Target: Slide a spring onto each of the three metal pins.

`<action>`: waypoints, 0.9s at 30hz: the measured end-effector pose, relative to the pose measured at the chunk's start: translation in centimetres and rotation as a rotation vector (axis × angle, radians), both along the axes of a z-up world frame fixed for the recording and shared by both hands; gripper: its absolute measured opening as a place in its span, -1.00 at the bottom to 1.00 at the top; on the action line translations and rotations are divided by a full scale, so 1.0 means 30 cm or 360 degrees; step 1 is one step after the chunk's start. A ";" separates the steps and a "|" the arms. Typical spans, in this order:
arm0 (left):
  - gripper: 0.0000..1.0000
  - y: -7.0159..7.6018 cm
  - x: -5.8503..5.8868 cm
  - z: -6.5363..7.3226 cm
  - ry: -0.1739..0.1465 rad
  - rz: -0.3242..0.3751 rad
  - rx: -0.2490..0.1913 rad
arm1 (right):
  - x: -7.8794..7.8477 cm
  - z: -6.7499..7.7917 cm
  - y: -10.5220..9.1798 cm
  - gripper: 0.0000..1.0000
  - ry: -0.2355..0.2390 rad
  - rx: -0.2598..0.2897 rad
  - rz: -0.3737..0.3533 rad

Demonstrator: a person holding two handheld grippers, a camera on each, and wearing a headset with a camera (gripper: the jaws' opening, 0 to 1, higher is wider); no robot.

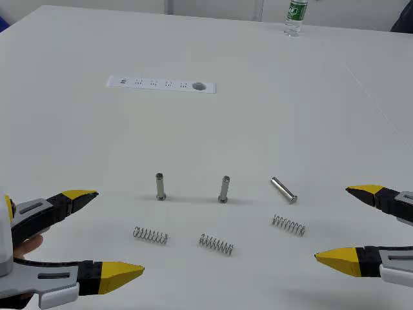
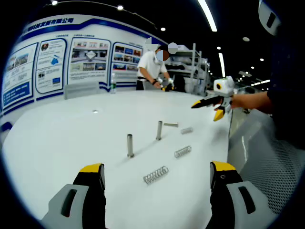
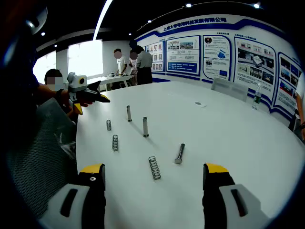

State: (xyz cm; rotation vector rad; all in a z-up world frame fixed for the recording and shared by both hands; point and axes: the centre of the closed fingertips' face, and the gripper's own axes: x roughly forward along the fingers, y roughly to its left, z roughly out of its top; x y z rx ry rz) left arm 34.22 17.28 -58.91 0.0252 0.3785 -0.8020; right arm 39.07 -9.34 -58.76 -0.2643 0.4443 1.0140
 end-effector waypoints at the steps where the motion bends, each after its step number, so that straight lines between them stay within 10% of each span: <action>1: 0.86 0.000 0.001 0.000 0.0000 0.0000 -0.0001 | 0.001 0.002 0.001 0.71 -0.0003 0.0001 0.0001; 27: 0.85 -0.006 -0.002 0.003 -0.0003 -0.0006 -0.0009 | 0.051 0.006 -0.001 0.46 0.0050 -0.0029 -0.0063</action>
